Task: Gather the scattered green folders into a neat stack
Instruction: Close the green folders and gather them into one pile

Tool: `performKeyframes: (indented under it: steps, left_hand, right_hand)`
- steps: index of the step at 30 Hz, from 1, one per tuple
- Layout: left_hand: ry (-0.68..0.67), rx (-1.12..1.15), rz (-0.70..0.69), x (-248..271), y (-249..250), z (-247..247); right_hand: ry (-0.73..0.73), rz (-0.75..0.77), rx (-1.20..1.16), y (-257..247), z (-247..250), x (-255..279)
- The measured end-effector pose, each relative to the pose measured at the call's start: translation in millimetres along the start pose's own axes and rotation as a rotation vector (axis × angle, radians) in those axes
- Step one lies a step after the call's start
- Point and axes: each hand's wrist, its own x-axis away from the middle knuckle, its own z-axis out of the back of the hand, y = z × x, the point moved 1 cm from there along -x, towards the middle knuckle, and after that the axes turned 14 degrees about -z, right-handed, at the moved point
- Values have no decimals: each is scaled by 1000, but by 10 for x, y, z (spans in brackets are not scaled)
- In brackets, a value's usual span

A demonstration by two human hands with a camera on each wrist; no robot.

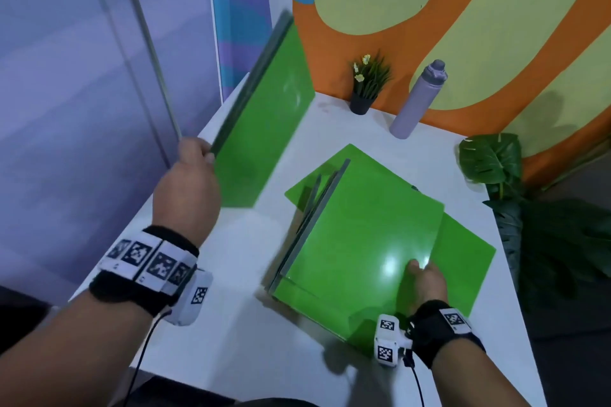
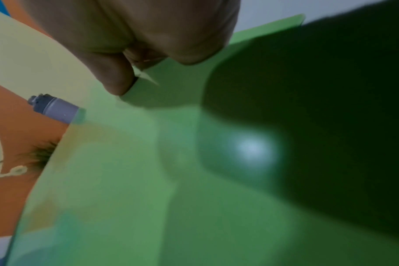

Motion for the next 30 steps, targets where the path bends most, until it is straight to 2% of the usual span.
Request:
performKeyframes:
  steps: [2, 4, 7, 11, 12, 14, 17, 19, 22, 25, 28, 30]
  left_hand:
    - [67, 105, 14, -38, -7, 61]
    - [20, 178, 73, 31, -76, -4]
    - [-180, 221, 252, 316, -345, -327]
    - [-583, 175, 486, 873, -824, -852]
    - [-656, 107, 510, 980, -928, -932]
    - [-743, -60, 502, 1106, -1055, -1030]
    - [-765, -85, 520, 1131, -1059, -1076]
    - [-751, 12, 556, 1101, -1029, -1082]
    - [-735, 186, 623, 1067, -930, -1067]
    - [-804, 349, 685, 1057, -858, -1086]
    - [-860, 337, 670, 1015, -906, -1105]
    - [-842, 341, 676, 975, -966, -1071]
  right_hand:
    - [-46, -16, 10, 27, -96, 58]
    - [-119, -44, 6, 113, -248, 137]
    - [-216, -37, 30, 244, -528, 214]
    - [-350, 41, 165, 287, -785, 227]
    - [-340, 95, 241, 261, -803, 216]
    - [-215, 229, 410, 180, -766, 163]
    - [41, 401, 696, 111, -627, -22]
    - [120, 405, 806, 110, -580, -122]
    - [135, 391, 865, 96, -617, -164]
    - [169, 364, 957, 73, -654, -188]
    - [187, 322, 965, 71, -514, -269]
    - [230, 273, 977, 62, -324, -373]
